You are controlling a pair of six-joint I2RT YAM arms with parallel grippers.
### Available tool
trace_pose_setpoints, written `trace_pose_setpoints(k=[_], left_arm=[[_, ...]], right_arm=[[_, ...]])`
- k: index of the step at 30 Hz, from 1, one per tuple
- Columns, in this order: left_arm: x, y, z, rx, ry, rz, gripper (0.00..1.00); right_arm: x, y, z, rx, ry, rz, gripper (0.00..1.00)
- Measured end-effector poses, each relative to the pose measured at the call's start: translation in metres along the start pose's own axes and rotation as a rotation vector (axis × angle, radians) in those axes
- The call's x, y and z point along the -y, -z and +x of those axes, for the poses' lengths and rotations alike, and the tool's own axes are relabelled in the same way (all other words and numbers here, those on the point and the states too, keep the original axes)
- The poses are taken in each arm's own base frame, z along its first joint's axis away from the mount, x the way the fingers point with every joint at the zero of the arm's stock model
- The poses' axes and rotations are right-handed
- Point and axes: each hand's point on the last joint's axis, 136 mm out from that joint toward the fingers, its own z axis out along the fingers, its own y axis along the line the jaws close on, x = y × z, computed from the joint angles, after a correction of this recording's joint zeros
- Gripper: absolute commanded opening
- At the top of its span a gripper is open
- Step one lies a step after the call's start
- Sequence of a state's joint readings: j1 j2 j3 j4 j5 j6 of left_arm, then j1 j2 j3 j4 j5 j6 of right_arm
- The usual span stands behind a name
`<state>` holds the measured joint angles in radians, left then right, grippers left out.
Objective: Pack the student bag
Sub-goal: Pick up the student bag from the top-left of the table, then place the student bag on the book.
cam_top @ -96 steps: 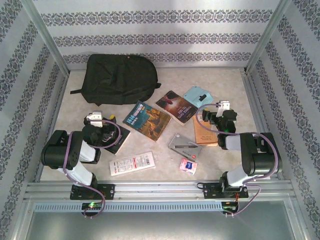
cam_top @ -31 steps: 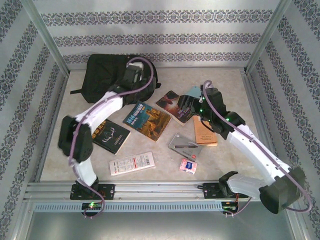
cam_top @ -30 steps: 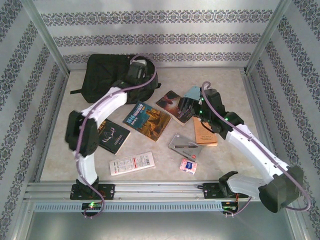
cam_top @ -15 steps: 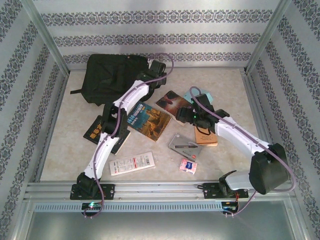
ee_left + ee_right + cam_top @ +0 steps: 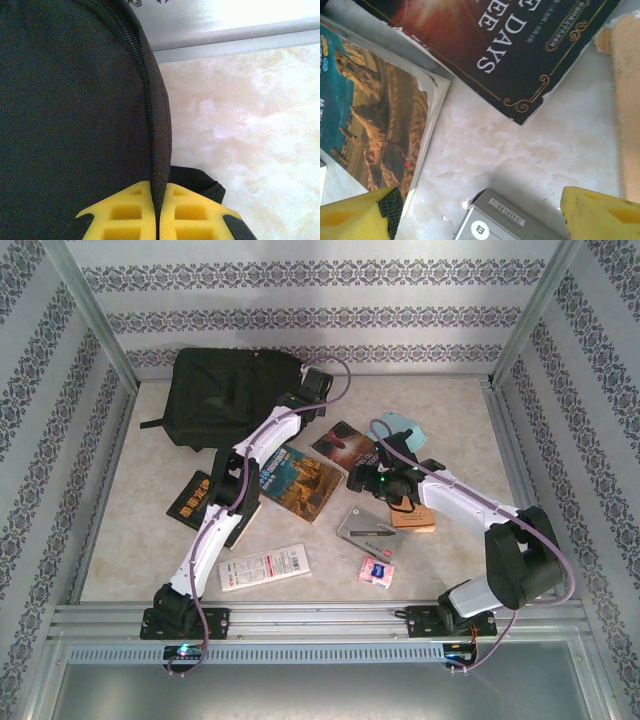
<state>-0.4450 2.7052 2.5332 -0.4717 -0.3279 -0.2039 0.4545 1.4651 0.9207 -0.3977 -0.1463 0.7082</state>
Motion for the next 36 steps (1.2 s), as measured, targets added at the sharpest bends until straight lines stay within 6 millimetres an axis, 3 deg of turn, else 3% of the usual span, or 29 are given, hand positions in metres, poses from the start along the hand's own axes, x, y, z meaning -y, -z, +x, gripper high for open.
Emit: trace_pose_setpoints(k=[3,6,8,13,16,18,20,23,26,28,31,36], left_arm=[[-0.005,0.012,-0.012,0.012,-0.045,-0.011,0.0],[-0.018,0.041,-0.04,0.042,-0.087,-0.037,0.0],[-0.031,0.071,-0.07,0.087,-0.101,-0.045,0.0],[-0.076,0.183,-0.157,0.254,-0.094,-0.036,0.0],[-0.093,0.243,-0.187,0.339,-0.093,0.003,0.0],[-0.091,0.266,-0.192,0.361,-0.117,0.052,0.0],[-0.081,0.279,-0.186,0.357,-0.161,0.121,0.0],[-0.059,0.285,-0.16,0.317,-0.248,0.234,0.0],[-0.034,0.293,-0.115,0.271,-0.35,0.367,0.0],[-0.019,0.304,-0.073,0.243,-0.418,0.474,0.0],[-0.013,0.321,-0.014,0.214,-0.481,0.599,0.0],[-0.014,0.354,0.04,0.209,-0.572,0.713,0.0]], right_arm=[[-0.009,0.009,0.0,0.019,0.021,-0.029,0.87],[-0.023,0.028,-0.004,0.065,0.043,-0.078,0.86],[-0.034,0.043,-0.008,0.098,0.06,-0.119,0.85],[-0.061,0.076,-0.009,0.159,0.112,-0.215,0.86],[-0.07,0.096,-0.009,0.197,0.129,-0.264,0.85],[-0.074,0.11,-0.01,0.226,0.135,-0.294,0.84],[-0.076,0.121,-0.01,0.25,0.139,-0.317,0.84],[-0.075,0.135,-0.008,0.28,0.141,-0.338,0.84],[-0.067,0.145,-0.005,0.314,0.125,-0.34,0.84],[-0.058,0.15,-0.004,0.336,0.107,-0.327,0.84],[-0.047,0.154,-0.005,0.355,0.075,-0.308,0.84],[-0.04,0.149,-0.008,0.353,0.051,-0.278,0.84]])
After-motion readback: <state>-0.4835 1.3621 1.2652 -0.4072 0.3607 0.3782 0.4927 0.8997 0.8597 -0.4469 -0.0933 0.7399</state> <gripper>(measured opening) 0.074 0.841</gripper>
